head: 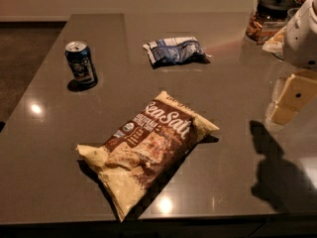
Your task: Move brown chip bag near blue chip bag
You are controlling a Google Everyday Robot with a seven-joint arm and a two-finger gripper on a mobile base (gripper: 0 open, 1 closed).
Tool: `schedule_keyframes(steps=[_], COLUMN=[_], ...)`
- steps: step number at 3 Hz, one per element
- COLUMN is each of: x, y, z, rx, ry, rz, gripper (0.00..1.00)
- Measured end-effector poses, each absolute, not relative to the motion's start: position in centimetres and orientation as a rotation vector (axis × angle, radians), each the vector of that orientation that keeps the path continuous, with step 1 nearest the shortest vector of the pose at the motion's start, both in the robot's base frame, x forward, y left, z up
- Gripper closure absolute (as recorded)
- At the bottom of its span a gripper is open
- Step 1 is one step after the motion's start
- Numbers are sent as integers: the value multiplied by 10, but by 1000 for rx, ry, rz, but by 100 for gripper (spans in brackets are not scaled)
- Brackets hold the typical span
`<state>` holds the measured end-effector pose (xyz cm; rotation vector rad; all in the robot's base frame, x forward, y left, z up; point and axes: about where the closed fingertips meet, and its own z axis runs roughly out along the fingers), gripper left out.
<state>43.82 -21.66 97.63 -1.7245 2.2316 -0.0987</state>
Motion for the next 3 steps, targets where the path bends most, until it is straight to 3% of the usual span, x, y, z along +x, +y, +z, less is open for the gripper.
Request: schedule_keyframes(steps=[3], x=[445], y=[-180], z=[968], rx=[-1808], ry=[2140], rz=[-13], gripper=[0])
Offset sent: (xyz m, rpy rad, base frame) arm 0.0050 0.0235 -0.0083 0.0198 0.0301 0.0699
